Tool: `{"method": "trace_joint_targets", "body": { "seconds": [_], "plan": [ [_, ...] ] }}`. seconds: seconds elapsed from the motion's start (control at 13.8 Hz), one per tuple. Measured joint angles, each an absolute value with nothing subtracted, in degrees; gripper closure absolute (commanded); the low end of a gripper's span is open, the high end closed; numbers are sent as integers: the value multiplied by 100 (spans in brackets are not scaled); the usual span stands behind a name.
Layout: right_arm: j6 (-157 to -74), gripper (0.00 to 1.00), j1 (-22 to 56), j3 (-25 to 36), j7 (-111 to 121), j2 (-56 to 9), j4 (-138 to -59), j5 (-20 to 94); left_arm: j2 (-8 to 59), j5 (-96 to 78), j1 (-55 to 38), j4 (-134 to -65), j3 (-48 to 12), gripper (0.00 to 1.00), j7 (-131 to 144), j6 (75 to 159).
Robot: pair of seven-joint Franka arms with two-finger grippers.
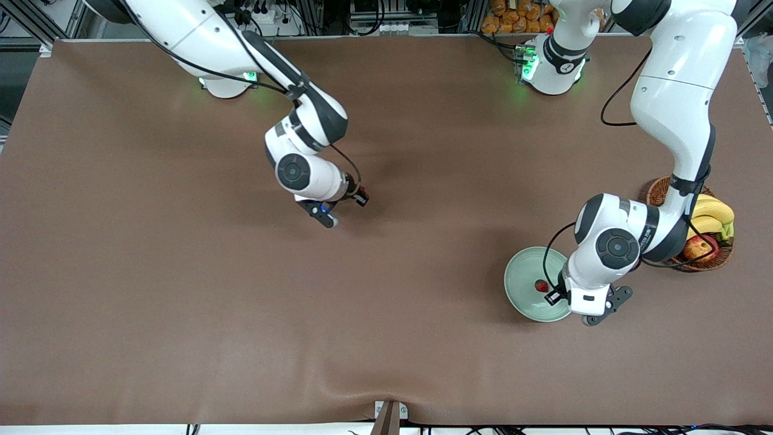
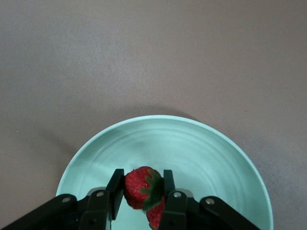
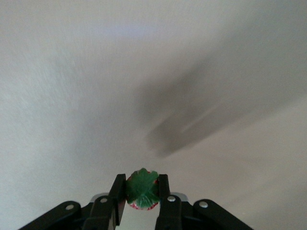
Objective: Collect all strawberries into plate
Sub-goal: 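Open the left gripper over the plate while the right gripper sets down another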
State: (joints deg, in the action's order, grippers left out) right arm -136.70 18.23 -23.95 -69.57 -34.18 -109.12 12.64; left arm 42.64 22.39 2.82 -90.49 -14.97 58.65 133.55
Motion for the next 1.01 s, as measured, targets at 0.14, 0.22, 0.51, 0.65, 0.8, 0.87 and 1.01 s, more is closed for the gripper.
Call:
{"method": "trace_joint_targets", "body": {
  "seconds": [0.14, 0.22, 0.51, 0.65, 0.8, 0.87, 1.01],
  "plan": [
    [-13792, 100, 1972, -2384, -7050, -3534, -10893, 1264, 4264, 2245, 283, -9047, -1498, 0, 5844, 13359],
    [-13828, 100, 1996, -2382, -7086, -3554, -10878, 1265, 4262, 2246, 281, -9044, -1502, 0, 5831, 13360],
    [-14097, 61, 2129, -2382, -7372, -3659, -10830, 1265, 4178, 2250, 273, -9031, -1564, 0, 5814, 13290],
    [-14108, 23, 2161, -2379, -7413, -3698, -10828, 1265, 4078, 2251, 227, -9025, -1632, 0, 5811, 13148],
    [-14107, 0, 2161, -2365, -7509, -3703, -10821, 1265, 3973, 2251, 93, -9023, -1655, 0, 5812, 12968],
    [-14105, 0, 2161, -2353, -7554, -3704, -10811, 1265, 3932, 2251, 14, -9023, -1657, 0, 5812, 12901],
    [-14103, 0, 2160, -2314, -7616, -3704, -10749, 1265, 3883, 2251, -86, -9023, -1704, 0, 5813, 12853]
  ]
}}
